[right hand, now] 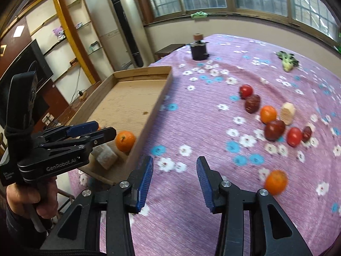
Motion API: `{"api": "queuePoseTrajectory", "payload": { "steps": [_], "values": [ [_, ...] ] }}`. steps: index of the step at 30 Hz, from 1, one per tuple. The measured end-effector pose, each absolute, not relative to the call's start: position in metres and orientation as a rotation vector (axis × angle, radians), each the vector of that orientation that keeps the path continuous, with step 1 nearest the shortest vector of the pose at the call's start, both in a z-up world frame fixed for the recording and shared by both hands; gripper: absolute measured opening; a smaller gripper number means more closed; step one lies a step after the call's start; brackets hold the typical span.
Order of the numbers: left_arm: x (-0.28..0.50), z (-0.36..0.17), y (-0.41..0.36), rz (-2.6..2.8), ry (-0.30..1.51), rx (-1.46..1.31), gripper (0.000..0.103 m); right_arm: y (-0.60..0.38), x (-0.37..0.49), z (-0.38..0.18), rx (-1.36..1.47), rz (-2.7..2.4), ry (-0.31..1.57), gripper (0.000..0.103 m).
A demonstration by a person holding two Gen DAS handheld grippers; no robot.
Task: Organize fruits
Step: 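Move both open tools back to the fruit cluster, then grasp a dark orange with the left tool while the right tool grasps a red tomato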
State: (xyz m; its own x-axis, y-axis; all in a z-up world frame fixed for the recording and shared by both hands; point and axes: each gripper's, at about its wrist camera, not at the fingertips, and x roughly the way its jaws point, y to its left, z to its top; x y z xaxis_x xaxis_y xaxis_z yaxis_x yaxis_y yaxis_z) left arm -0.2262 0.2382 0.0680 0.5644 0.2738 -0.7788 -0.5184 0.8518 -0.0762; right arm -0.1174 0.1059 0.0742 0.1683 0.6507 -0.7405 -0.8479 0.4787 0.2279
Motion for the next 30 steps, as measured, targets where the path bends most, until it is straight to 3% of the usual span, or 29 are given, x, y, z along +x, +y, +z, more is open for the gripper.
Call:
{"api": "queuePoseTrajectory", "payload": {
  "steps": [30],
  "values": [
    [-0.127, 0.058, 0.105, 0.093, 0.926, -0.184, 0.054, 0.01, -0.005, 0.059, -0.167, 0.802, 0.903, 0.045]
  ]
}}
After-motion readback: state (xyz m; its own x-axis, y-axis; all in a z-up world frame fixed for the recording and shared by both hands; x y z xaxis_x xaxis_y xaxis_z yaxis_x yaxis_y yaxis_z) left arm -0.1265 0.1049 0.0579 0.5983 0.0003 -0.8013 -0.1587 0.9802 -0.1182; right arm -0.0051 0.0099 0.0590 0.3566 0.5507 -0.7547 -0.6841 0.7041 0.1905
